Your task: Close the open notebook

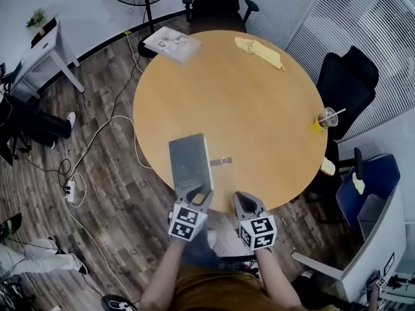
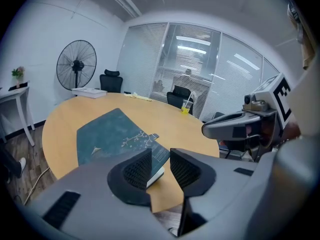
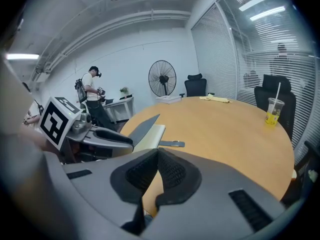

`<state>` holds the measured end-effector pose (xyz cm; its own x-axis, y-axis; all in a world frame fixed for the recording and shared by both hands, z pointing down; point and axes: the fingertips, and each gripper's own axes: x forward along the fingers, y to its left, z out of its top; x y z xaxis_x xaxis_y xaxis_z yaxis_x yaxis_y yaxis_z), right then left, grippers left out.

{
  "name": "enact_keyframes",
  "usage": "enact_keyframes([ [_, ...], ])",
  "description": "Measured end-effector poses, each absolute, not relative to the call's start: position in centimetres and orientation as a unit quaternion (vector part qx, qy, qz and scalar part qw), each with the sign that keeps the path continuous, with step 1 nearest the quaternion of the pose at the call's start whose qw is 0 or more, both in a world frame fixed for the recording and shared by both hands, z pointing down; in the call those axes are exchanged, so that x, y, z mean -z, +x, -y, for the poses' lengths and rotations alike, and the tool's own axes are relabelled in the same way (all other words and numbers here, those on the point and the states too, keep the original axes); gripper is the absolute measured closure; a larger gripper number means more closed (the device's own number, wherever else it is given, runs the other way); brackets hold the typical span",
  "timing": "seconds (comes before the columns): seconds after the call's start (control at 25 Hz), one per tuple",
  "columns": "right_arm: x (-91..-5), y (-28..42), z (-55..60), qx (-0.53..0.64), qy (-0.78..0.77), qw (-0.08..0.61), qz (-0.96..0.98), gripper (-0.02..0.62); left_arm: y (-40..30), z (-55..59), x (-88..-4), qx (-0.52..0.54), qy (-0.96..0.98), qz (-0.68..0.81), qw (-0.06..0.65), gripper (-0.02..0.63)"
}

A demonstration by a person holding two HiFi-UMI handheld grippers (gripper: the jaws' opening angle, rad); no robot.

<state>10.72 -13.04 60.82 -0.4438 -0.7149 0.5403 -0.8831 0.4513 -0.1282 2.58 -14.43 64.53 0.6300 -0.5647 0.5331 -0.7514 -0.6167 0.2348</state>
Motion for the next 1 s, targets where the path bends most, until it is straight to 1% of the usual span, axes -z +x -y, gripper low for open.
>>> enact_keyframes([
  [0.4, -60.0, 11.5, 11.0, -0.193, 0.497, 0.200, 0.822, 0.583, 2.8, 14.2, -65.3, -0.205, 0.867, 0.391, 0.233, 0.468],
  [0.72, -57.3, 10.4, 10.2, -0.169, 0.493, 0.173, 0.836, 0.583, 0.0, 12.4, -61.5, -0.172, 0.853, 0.439, 0.223, 0.469],
  [1.0, -53.8, 8.3, 10.8, -0.134, 0.476, 0.149, 0.856, 0.583, -2.7, 12.0, -56.9, -0.141, 0.842, 0.480, 0.200, 0.474],
])
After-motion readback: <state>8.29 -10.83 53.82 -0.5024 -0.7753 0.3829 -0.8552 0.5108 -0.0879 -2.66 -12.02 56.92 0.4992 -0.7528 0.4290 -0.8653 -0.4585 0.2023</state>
